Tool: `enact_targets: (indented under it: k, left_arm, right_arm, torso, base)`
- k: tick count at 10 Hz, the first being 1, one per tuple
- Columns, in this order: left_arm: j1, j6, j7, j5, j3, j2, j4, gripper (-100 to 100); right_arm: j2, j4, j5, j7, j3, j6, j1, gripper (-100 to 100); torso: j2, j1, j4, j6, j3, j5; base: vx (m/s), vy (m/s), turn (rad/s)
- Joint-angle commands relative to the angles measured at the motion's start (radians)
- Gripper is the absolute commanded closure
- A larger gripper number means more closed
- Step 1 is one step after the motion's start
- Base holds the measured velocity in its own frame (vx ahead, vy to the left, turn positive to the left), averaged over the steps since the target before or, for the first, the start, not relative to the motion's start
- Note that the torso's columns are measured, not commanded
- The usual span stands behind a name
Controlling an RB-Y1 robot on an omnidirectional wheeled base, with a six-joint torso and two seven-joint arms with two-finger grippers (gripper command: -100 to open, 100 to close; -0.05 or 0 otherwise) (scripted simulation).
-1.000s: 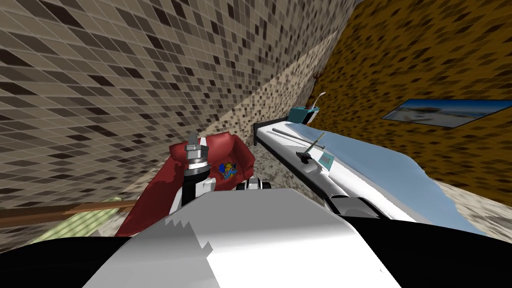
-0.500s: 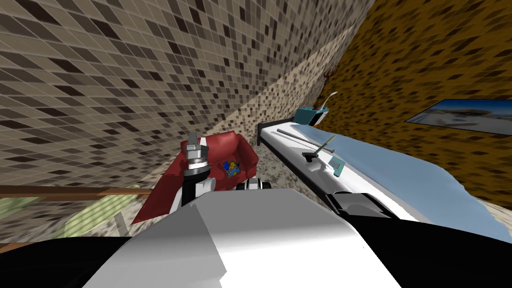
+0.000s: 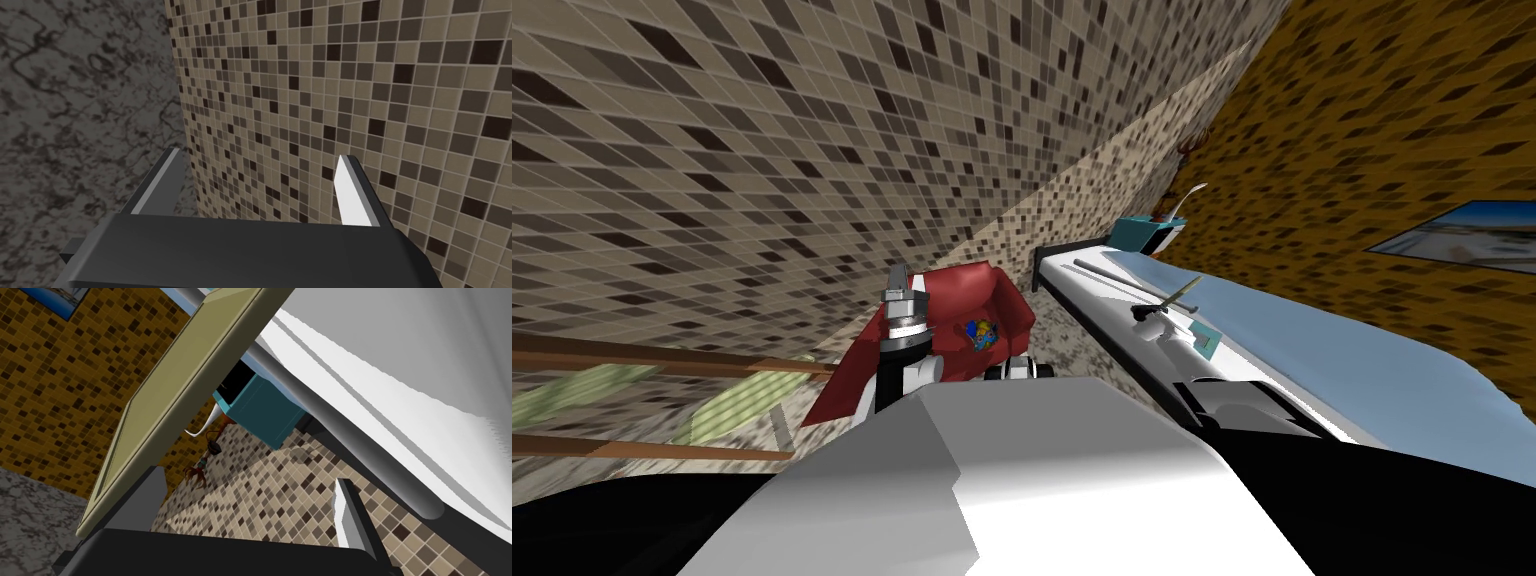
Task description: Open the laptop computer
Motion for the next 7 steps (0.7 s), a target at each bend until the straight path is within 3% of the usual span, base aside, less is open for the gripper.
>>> enact_targets:
  k: [1,4,5,6,7]
  left_arm:
    - [0.000,0.000,0.000,0.000,0.000,0.000,0.000,0]
    - [0.000,0.000,0.000,0.000,0.000,0.000,0.000,0]
    - [0.000,0.000,0.000,0.000,0.000,0.000,0.000,0]
    - [0.000,0.000,0.000,0.000,0.000,0.000,0.000,0]
    - [0.000,0.000,0.000,0.000,0.000,0.000,0.000,0]
  right_arm:
    - [-0.030,0.072,0.019,0.027,-0.003,0.016,-0.025,-100]
    - [-0.058,0.120,0.031,0.054,-0.005,0.041,-0.042,-100]
    - [-0.085,0.159,0.043,0.078,-0.008,0.064,-0.057,-100]
    - [-0.085,0.159,0.043,0.078,-0.008,0.064,-0.057,-100]
    - [-0.109,0.194,0.053,0.100,-0.010,0.084,-0.071,-100]
  torso:
    - [0.000,0.000,0.000,0.000,0.000,0.000]
    - [0.000,0.003,0.000,-0.001,0.000,0.001]
    - [0.000,0.002,0.000,0.000,0.000,0.001]
    - [0.000,0.002,0.000,-0.001,0.000,0.001]
    - [0.000,0.001,0.000,0.000,0.000,0.000]
  base:
    - [-0.001,0.021,0.159]
    - [0.001,0.028,0.127]
    - [0.011,0.040,0.115]
    - [0.009,0.026,0.074]
    - [0.006,0.028,0.122]
